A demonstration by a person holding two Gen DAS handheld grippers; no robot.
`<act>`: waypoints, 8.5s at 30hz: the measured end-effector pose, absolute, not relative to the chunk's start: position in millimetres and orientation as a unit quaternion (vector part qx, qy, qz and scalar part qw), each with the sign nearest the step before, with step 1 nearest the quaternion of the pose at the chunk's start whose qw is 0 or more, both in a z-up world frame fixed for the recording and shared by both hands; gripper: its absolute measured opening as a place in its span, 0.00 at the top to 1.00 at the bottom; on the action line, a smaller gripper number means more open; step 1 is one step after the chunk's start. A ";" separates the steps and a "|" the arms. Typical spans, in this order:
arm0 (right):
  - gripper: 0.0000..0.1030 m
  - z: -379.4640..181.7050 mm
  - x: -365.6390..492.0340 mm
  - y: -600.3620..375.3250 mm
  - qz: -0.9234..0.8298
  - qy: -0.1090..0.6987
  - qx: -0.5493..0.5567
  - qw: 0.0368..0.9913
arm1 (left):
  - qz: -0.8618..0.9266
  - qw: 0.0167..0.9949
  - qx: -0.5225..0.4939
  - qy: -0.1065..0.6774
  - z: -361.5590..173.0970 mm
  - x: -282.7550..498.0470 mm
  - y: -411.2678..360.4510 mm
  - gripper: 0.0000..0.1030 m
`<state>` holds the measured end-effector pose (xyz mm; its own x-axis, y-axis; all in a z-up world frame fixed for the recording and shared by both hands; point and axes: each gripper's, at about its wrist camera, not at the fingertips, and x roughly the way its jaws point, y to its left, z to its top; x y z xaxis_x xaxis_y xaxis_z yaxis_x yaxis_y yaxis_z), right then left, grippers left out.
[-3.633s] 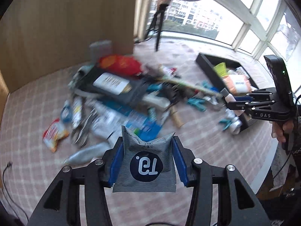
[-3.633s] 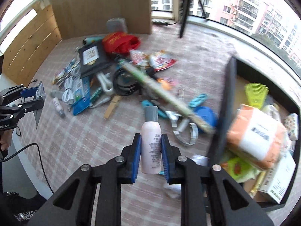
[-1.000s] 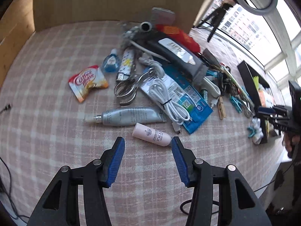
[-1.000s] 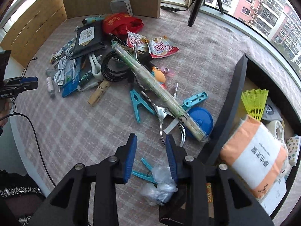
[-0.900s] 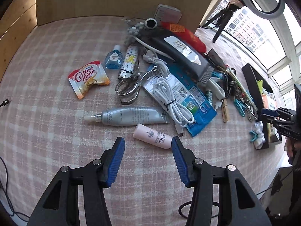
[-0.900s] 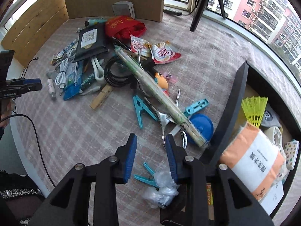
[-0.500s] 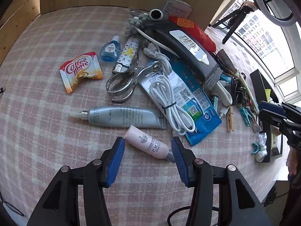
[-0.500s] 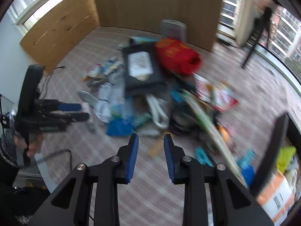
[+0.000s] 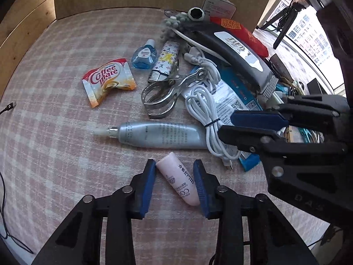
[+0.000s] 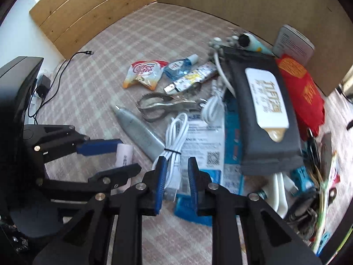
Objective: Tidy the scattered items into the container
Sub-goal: 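Grasp the pink tube with the left gripper while the right grasps the white USB cable, then carry the pink tube and white cable into the tray and open both grippers, then move both grippers back toward the grey tube and long green-white stick, then grasp the grey tube with the left gripper while the right grasps the long stick, then carry the grey tube and stick over the tray and open both grippers, then move both grippers back over the pile toward the black wipes pack, then grasp the black wet-wipes pack between both grippers from opposite sides, then lift the black wipes pack off the pile with both grippers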
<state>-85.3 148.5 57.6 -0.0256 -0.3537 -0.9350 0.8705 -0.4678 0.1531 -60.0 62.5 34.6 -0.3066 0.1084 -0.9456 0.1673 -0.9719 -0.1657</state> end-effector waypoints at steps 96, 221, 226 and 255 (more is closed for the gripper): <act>0.65 76.3 -169.8 361.5 -0.721 0.232 0.562 0.332 | -0.785 -0.139 0.598 -0.086 40.9 -102.5 58.6 0.47; 0.61 48.0 -234.8 202.2 -0.657 0.043 0.619 0.428 | -0.798 -0.095 0.541 0.248 48.3 -184.7 73.1 0.64; 0.69 44.4 -233.5 204.9 -0.657 0.017 0.618 0.432 | -0.797 -0.096 0.538 0.256 47.4 -183.0 71.4 0.67; 0.87 83.1 -138.9 217.1 -0.649 0.002 0.594 0.476 | -0.837 -0.051 0.518 0.168 95.0 -99.5 80.8 0.57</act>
<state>-138.9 217.1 83.1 0.1587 -0.6152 -0.7722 0.6205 -0.5462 0.5627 -99.5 80.8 95.0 -0.4589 0.2589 -0.8499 0.0889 -0.9384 -0.3338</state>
